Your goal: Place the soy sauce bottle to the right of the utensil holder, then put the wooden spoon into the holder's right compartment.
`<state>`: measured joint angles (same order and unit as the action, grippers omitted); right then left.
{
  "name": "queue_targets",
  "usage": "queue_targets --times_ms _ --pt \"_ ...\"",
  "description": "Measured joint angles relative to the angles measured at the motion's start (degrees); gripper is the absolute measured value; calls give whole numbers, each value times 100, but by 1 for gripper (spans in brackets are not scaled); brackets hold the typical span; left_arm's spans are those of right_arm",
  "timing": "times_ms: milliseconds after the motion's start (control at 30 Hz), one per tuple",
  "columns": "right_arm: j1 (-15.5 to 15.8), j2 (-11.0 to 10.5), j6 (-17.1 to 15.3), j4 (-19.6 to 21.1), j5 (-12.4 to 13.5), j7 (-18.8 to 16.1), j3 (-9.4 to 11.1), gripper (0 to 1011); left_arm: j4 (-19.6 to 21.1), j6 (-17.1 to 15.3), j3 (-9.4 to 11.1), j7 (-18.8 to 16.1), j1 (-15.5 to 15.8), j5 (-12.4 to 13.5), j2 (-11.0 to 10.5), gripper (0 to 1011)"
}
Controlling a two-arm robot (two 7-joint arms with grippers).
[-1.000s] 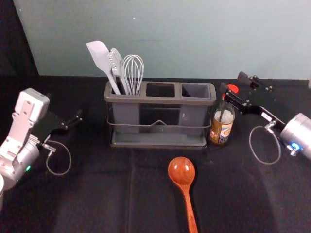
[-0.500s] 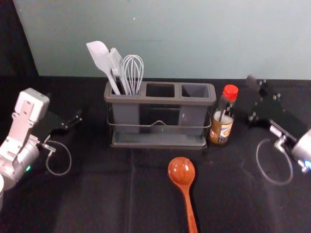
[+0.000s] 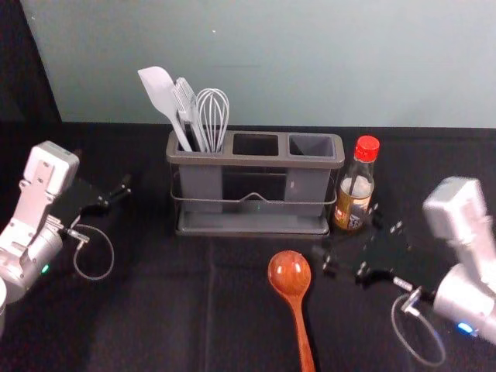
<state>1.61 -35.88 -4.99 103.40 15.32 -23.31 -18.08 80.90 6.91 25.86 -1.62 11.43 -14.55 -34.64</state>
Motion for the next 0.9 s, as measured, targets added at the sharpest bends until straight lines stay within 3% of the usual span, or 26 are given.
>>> queue_targets --times_ms 200,333,900 --pt "-153 150 -919 -119 -480 195 -333 1002 0 0 0 0 0 0 0 1005" --pt "-204 243 -1147 -219 -631 190 -419 1002 0 0 0 0 0 0 0 1005" --pt "-210 255 -1163 -231 -642 171 -415 1002 0 0 0 0 0 0 0 1005"
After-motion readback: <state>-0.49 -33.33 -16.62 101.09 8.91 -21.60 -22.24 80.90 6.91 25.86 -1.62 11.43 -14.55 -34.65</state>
